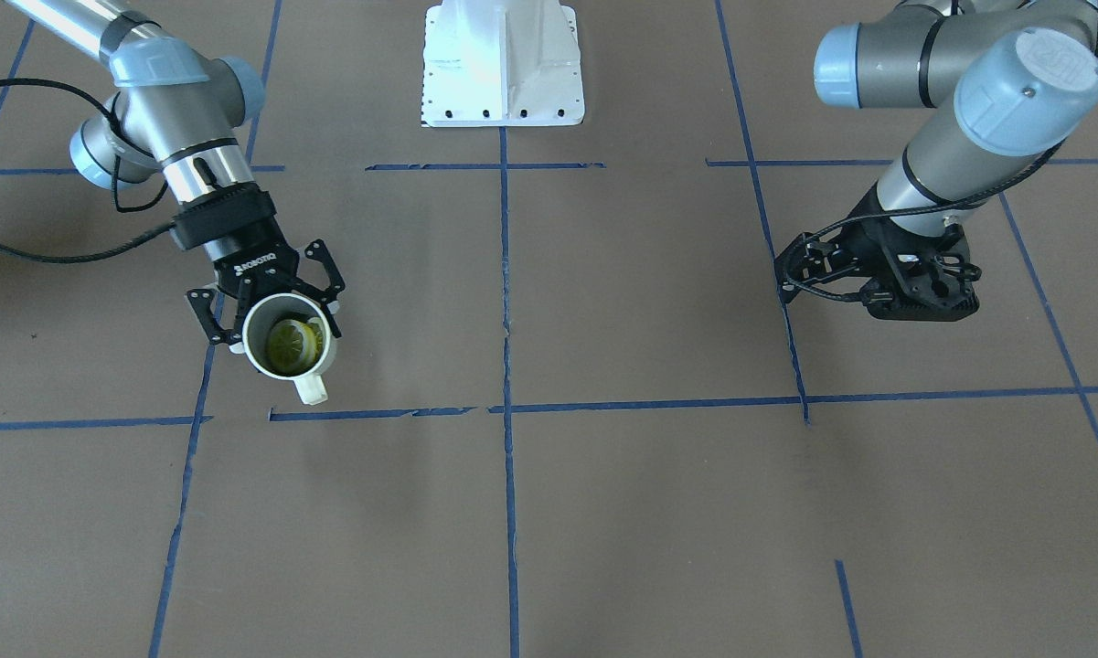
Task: Left arm hands cup to right arm to dump lemon
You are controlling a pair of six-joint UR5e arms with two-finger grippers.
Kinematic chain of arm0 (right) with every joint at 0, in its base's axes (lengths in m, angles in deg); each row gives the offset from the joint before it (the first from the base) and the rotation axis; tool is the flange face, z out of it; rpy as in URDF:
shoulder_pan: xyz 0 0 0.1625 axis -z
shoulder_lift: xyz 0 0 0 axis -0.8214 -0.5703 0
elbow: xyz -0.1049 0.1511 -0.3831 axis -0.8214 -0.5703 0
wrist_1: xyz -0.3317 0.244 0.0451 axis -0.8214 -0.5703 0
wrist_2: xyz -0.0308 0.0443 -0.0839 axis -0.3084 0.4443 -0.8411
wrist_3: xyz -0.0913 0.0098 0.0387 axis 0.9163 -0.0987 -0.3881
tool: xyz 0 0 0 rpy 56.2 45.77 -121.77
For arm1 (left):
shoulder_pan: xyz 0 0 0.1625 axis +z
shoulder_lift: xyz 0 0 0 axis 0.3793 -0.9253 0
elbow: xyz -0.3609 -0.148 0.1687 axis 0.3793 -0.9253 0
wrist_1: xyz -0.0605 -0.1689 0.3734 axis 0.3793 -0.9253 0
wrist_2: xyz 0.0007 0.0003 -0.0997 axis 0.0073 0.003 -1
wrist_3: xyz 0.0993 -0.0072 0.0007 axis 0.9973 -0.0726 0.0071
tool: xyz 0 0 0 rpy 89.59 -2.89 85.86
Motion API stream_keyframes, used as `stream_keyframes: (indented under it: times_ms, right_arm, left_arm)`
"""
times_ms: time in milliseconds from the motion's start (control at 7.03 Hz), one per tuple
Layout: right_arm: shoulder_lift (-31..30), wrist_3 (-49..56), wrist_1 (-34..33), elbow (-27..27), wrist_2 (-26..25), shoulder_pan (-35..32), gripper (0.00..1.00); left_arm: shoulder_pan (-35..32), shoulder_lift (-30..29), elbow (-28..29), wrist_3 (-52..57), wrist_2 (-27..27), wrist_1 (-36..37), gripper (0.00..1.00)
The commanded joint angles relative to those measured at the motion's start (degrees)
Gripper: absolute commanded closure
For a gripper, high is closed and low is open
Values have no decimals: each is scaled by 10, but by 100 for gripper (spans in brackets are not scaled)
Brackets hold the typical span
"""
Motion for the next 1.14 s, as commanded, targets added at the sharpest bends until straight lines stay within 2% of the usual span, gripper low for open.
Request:
stream_keyframes:
  times_ms: [0,142,285,569,854,996]
  right_arm:
    - [-153,-24,1,106,3,-34,88]
    - [-226,-24,40,135,3,-36,86]
    - [-295,-24,160,115,3,-40,87]
    - [-353,-26,299,53,5,-57,87]
    - [-368,-26,491,-104,43,-100,88]
    - [-368,-43,539,-150,57,-125,89]
  left_arm:
    - [-21,20,-6,52,1,25,0]
    - [-23,34,-16,52,1,25,0]
    - [-22,37,-21,47,2,25,0]
    - [-22,53,-38,13,18,20,0]
    - [-21,56,-47,-6,19,19,0]
    - [-18,56,-47,-6,19,19,0]
